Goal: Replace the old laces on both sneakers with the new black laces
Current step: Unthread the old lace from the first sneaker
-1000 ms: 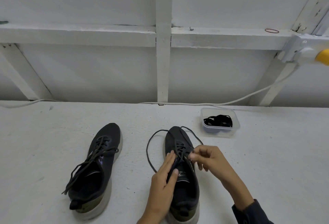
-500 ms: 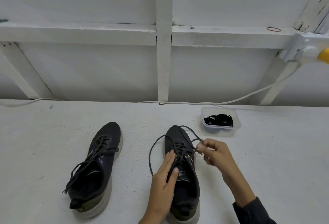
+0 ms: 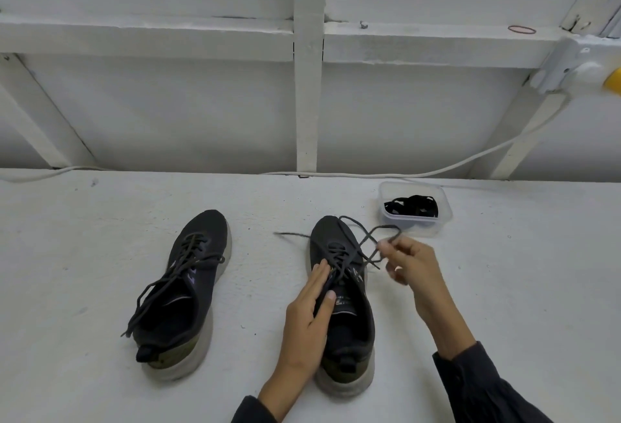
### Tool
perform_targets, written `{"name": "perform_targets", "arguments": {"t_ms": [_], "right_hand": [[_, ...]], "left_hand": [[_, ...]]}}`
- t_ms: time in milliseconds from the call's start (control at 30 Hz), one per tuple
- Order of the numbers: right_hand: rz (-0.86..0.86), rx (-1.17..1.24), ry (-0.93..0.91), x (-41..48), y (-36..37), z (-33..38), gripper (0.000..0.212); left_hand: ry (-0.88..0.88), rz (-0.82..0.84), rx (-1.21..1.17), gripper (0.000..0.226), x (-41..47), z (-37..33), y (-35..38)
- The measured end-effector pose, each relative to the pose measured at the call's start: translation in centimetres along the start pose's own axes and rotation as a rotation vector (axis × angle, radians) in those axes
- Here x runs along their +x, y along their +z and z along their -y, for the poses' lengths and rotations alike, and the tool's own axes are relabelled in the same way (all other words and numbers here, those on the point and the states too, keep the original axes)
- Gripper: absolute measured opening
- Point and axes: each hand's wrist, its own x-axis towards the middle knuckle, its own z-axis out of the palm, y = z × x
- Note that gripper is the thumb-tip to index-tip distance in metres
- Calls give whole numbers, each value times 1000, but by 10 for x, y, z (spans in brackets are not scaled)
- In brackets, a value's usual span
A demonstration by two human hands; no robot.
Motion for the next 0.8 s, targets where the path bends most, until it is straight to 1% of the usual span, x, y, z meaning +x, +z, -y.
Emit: {"name": "perform_targets", "arguments": {"t_ms": [33, 67, 100, 233, 267, 300, 333, 400, 500, 533, 567, 600, 633, 700, 733, 767, 800], "right_hand": [[-60, 55, -6, 2, -1, 0, 18], [-77, 83, -1, 4, -2, -1, 18], [-42, 69, 12, 4, -3, -1, 19], [308, -196, 113, -9, 4, -7, 24], [348, -218, 114, -11, 5, -10, 23], [347, -216, 104, -12, 6, -10, 22], [315, -209, 86, -10, 6, -9, 19], [180, -137, 34, -5, 5, -6, 12], [-123, 75, -25, 5, 0, -3, 13], [-185, 119, -31, 7, -1, -3, 15], [-199, 125, -28, 8, -1, -5, 17], [-156, 94, -14, 7, -1, -6, 20], [-61, 29, 12, 4, 1, -7, 26], [186, -137, 76, -5, 5, -10, 33], [283, -193, 87, -10, 7, -11, 32], [333, -213, 76, -13, 8, -12, 29], [332, -205, 46, -14, 8, -12, 27]], "left_hand": [[-3, 1, -3, 46, 0, 0, 0], [-5, 0, -7, 46, 0, 0, 0], [-7, -2, -9, 46, 0, 0, 1], [2, -10, -1, 46, 0, 0, 1], [6, -12, 0, 46, 0, -1, 1], [8, -11, 2, 46, 0, -1, 1], [8, -9, 2, 46, 0, -2, 1], [4, -4, -4, 45, 0, -2, 1], [-6, -4, -16, 46, -1, 0, 0], [-11, -5, -17, 46, 0, 0, 0], [-13, -7, -19, 46, 0, 1, 1], [-12, -11, -20, 46, 0, 1, 1], [-8, -15, -21, 46, 0, 1, 1], [-3, -23, -17, 46, 0, 1, 1], [-3, -24, -13, 46, 0, 1, 1], [-4, -24, -11, 46, 0, 1, 1], [-4, -24, -11, 46, -1, 2, 1]]}}
